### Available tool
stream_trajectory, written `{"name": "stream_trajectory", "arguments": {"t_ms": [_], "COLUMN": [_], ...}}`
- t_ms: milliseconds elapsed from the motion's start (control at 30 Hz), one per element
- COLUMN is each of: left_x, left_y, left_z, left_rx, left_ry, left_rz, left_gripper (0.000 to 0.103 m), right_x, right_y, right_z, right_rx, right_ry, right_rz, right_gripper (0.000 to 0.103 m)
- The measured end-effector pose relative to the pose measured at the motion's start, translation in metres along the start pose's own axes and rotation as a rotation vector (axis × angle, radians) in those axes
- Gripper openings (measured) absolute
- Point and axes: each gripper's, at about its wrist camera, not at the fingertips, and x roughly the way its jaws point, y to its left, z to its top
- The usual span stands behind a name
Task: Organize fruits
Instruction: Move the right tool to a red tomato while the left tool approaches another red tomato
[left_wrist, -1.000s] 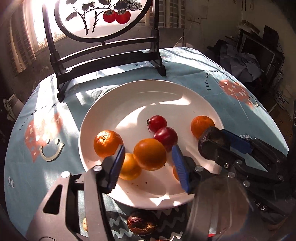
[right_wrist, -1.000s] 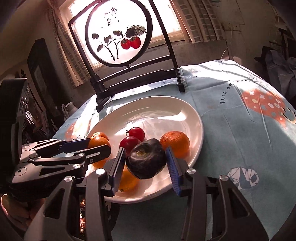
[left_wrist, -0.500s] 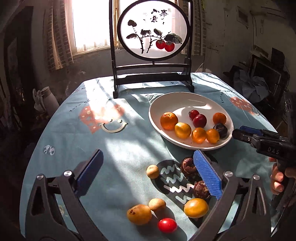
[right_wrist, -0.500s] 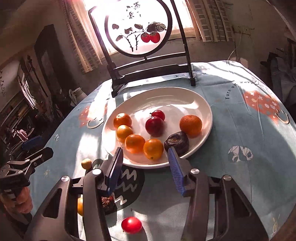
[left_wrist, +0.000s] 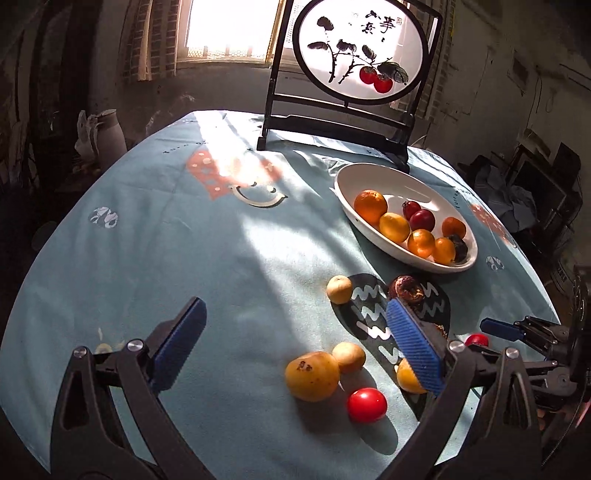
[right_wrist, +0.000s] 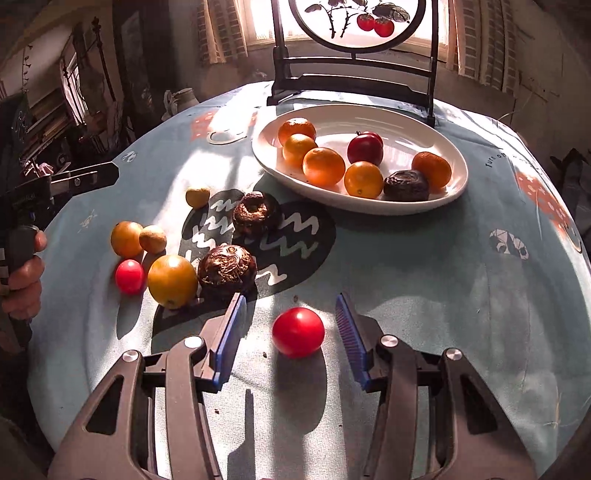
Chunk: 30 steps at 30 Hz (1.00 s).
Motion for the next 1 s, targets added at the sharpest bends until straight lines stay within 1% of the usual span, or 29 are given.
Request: {"name": "stream_trajectory", "arguments": {"t_ms": [33,200,300,467,600,667,733,800,833,933,1000], "left_x": [0.0010,-0.0015,0.0020,0.0058,0.0054,0.0058,0.0063,0.0060,0.0059,0.0069,0.0059], "left_y": [0.0014,0.0031,0.0027,0.0048,0.0032,0.0025,0.0029,0.0033,0.0037,0.0031,0.0016], "left_z": [-0.0009,-0.0018,-0.0026,-0.0029,-0.0037,-0.0037,-0.0035,-0.0034,-0.0033,-0.0041,-0.0057], "left_rx": [-0.006,-0.016,-0.012,-0.018,-0.007,-0.005,-0.005,-0.007,-0.007,0.003,0.020], "left_ry": [0.008,-0.008,0.000,0.015,0.008,0.010,0.013,0.010,0.010,0.024,0.039], "left_rz": [0.002,0.002,0.027,0.036,0.047,0.049,0.050,0.050,0.050,0.040,0.005], "left_gripper": [0.100,0.100,0.100,0.100,0.100,0.100,0.100,0.100,0.100,0.100,0.100], "right_x": [0.0012,0.0014,0.0048,0.0041,0.0066,0.0083,0.0101,0.0103,0.0103,0.0090,0.0056], "right_y": [0.0003,0.0023,0.0025,0.0033,0.0012,0.0011,0.0011,0.0025,0.0025,0.0010,-0.0045], "right_z": [-0.0007,-0.0043,-0.0066,-0.0071,-0.0077,-0.0083,-0.0090,-0.0094,-0.0093,-0.0090,-0.0077], "right_rx": [-0.004,-0.019,-0.023,-0.027,-0.021,-0.021,-0.025,-0.033,-0.034,-0.027,0.013], "right_ry": [0.008,0.018,0.036,0.031,0.042,0.049,0.056,0.055,0.054,0.048,0.033], "right_rz": [-0.002,-0.017,-0.028,-0.032,-0.048,-0.046,-0.049,-0.049,-0.047,-0.035,0.007], "right_gripper": [0.051,0.051,0.051,0.051,0.050,0.044,0.042,0.037,0.031,0.030,0.029]}}
